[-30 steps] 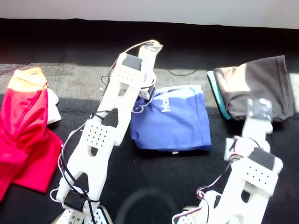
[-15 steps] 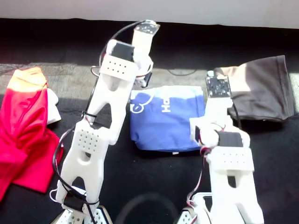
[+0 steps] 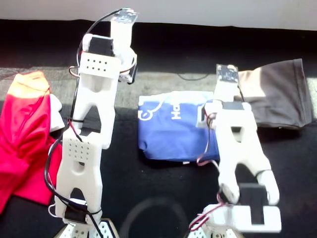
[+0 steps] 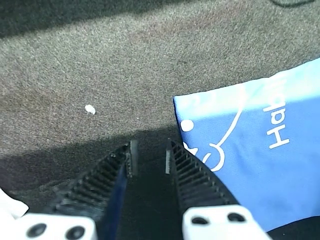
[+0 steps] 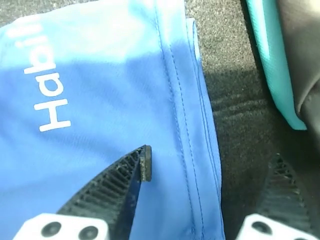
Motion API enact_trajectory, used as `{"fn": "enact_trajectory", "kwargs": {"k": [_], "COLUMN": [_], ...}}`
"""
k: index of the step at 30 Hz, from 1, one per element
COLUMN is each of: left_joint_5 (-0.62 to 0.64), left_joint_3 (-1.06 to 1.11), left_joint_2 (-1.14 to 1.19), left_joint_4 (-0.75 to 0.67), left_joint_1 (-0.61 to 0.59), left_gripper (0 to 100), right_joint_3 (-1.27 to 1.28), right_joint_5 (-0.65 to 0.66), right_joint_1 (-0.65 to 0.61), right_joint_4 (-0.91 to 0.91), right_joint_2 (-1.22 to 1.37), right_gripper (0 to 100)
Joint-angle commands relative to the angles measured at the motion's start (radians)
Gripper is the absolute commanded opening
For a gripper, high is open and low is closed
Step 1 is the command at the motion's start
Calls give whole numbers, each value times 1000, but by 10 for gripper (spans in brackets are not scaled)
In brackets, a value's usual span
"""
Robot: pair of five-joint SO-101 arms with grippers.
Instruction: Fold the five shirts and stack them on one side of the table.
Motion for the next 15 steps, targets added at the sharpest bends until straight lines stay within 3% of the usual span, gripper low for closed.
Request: {"fn": "enact_trajectory", "kwargs": {"k": [1, 15], "left_joint_5": [8, 8], "left_joint_3": [-30, -30], "left_joint_2": [-76, -76], "left_joint_4": [5, 5], "left_joint_1": [-15, -35], "left_gripper": [113, 112], "right_joint_3": [-127, -371], "right_joint_5": [-9, -9], "right_joint_1": [-22, -120], "right_joint_4": [-13, 12], "right_joint_2": [102, 495], "right_gripper": [347, 344]}}
